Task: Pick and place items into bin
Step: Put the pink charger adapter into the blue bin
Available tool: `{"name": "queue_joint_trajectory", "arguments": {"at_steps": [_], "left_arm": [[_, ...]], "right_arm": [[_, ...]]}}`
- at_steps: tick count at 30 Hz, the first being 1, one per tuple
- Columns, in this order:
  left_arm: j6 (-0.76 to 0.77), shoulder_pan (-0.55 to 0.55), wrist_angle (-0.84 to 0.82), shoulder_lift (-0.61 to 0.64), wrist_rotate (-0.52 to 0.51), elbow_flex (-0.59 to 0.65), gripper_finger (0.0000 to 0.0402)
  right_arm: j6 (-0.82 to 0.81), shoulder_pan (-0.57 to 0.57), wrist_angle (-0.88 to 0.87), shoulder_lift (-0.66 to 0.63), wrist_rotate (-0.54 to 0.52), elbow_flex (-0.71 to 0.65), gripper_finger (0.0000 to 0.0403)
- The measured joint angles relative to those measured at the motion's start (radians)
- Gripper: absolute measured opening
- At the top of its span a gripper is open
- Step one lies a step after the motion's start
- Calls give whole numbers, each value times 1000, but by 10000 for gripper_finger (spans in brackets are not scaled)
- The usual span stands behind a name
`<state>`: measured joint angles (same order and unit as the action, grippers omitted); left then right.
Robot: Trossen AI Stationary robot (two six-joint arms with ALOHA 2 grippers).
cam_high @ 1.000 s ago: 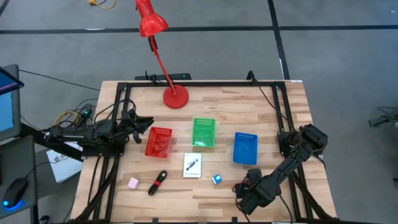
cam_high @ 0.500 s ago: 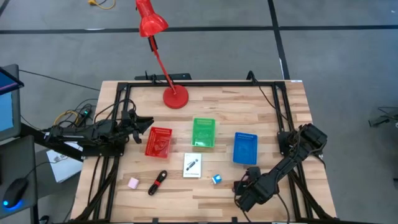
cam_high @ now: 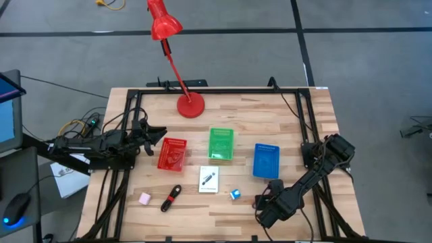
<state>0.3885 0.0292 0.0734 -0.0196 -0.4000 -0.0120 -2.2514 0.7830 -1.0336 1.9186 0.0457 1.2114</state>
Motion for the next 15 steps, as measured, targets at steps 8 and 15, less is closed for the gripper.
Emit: {"name": "queue_joint_trajectory", "arguments": {"at_steps": [8, 15], "left_arm": [[0, 0, 0, 0, 0, 0, 87], [0, 0, 0, 0, 0, 0, 87]], "right_arm": [[7, 2, -6, -1, -29, 0, 146], [50, 24, -10, 0, -21, 17, 158]]}}
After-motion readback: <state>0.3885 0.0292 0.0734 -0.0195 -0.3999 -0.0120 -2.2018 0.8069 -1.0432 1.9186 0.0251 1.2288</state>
